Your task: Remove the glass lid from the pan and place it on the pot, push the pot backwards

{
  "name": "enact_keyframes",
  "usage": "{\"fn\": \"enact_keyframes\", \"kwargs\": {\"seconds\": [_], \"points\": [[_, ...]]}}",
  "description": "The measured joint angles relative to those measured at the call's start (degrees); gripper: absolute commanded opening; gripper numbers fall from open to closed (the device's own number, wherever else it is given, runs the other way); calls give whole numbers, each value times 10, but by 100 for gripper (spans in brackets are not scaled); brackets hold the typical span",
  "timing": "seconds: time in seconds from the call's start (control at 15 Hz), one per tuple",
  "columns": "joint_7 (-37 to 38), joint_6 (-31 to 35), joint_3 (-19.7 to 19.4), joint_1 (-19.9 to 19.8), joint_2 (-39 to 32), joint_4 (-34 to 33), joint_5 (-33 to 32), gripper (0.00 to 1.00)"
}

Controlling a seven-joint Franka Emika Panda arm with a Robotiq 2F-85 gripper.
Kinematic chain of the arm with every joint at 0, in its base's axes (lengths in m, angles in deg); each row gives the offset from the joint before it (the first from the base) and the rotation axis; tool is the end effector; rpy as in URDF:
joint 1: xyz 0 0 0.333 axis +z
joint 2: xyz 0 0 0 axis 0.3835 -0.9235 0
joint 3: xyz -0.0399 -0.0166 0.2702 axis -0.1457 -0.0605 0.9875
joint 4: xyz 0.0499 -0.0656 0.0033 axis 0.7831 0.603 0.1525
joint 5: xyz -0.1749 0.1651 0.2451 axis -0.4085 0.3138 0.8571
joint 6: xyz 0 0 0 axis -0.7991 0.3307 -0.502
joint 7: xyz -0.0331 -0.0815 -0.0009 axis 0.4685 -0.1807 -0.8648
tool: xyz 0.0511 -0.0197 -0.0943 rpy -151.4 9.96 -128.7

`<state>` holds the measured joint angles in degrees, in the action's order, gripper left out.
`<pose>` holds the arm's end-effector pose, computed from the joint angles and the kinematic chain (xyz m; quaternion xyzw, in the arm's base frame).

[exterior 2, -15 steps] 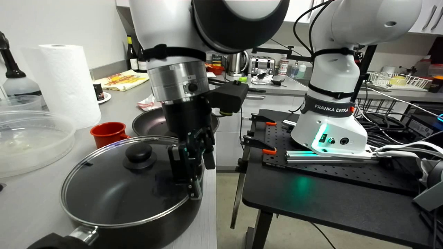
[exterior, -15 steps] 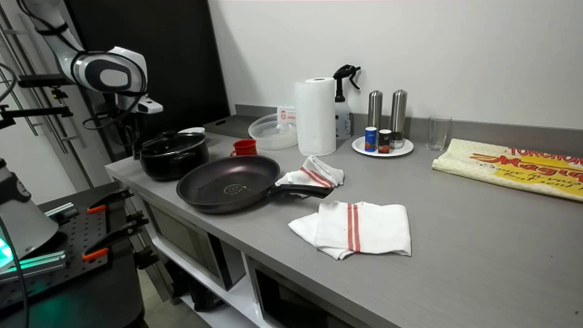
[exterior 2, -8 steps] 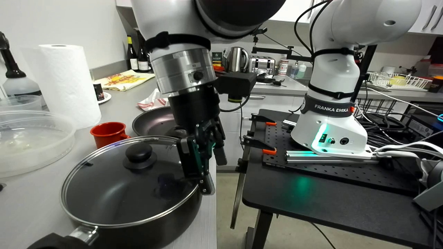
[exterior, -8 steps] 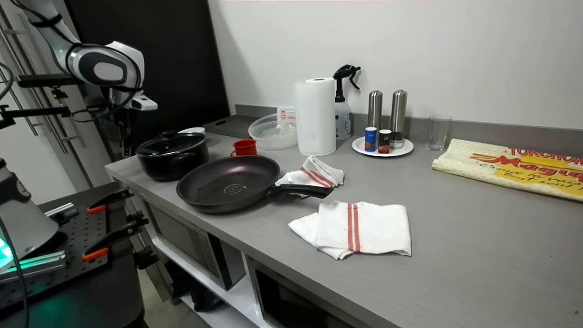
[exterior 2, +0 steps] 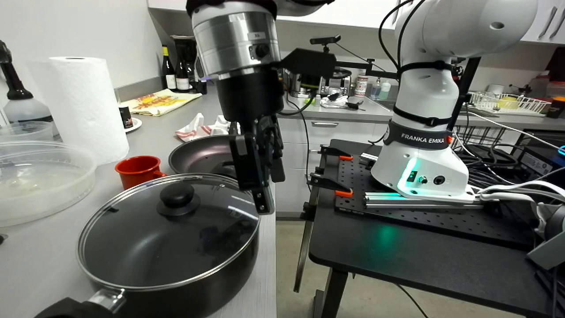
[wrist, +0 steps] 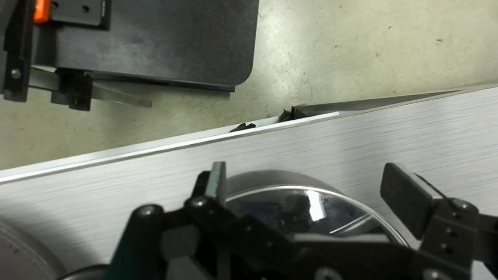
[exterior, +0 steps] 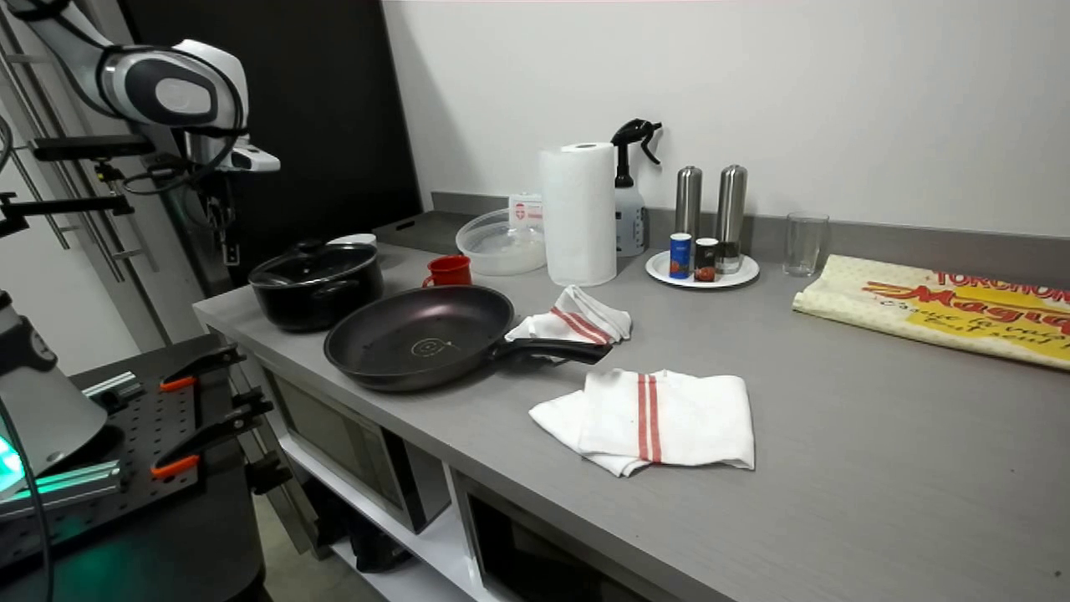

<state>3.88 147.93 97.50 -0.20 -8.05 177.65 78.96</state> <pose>0.2754 0.2736 0.2418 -0.9908 -0.0535 0.1205 0.0320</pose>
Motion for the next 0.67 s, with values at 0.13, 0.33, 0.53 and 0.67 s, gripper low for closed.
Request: {"fn": "enact_keyframes", "kwargs": {"seconds": [0.13,0.33,0.53,0.67], "points": [[0,0,0,-1,21,6,-16,100],[0,0,0,-1,41,14,-21,100],[0,0,0,-1,43,15,-22,100],[0,0,0,-1,43,15,-22,100]]}}
